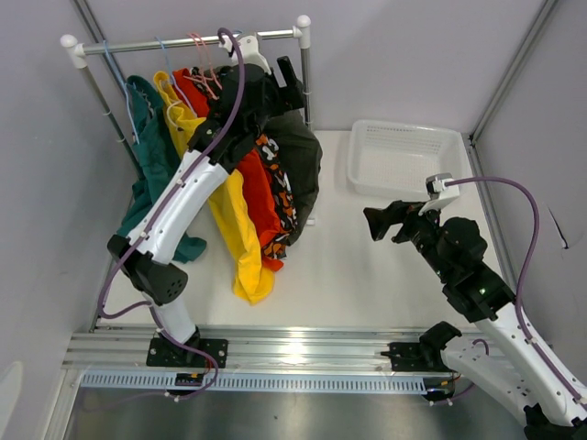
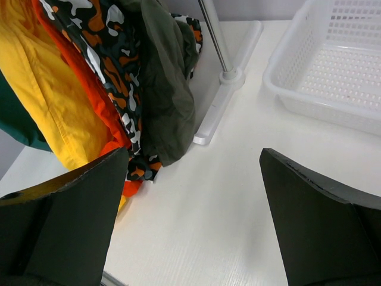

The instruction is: Remove the shorts from the hanger

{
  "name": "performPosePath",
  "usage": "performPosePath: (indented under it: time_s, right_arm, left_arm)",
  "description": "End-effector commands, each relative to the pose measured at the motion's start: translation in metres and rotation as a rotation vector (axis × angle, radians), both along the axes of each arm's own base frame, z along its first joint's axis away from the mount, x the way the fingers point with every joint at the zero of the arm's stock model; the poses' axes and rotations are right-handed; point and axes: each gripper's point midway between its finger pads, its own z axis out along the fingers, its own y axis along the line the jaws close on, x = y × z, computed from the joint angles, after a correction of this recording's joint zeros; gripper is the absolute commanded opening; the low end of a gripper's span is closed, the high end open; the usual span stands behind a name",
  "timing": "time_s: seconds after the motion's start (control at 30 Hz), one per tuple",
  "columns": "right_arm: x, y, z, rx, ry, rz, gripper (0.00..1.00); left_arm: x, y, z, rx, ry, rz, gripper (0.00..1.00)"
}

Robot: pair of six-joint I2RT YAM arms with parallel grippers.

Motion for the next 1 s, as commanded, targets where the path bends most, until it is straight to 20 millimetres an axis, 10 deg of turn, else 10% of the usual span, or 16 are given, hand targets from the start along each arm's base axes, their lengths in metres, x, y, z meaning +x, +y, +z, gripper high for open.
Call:
performPosePath:
  time_s: [0.0,0.67,0.8,0.9,0.97]
  right_arm:
    - [-0.002,-0.002,0.007,0.009,-0.018,-0.002,1.00]
    - [-0.005,-0.011,-0.002,-0.020,0.012,-0.030,1.00]
    - [-0.005,-0.011,-0.004,-0.022,0.015,-0.032,0.99]
    - [-0.004,-0.010,-0.008,-0.027,0.025,-0.032,0.99]
    - [-0.003,-0.010,-0.009,-0.024,0.028,-0.032,0.99]
  left_arm:
    - [-0.002,0.031,0.005,0.028,0.005,0.118,0.90]
    - [0.069,0.035,-0.037,0.080,0.067,0.207,0.86]
    - [0.082,0.043,-0.041,0.055,0.065,0.224,0.65]
    - [0.086,0.044,-0.038,0.039,0.051,0.214,0.12]
    - [0.084,0.042,-0.032,0.034,0.040,0.195,0.00]
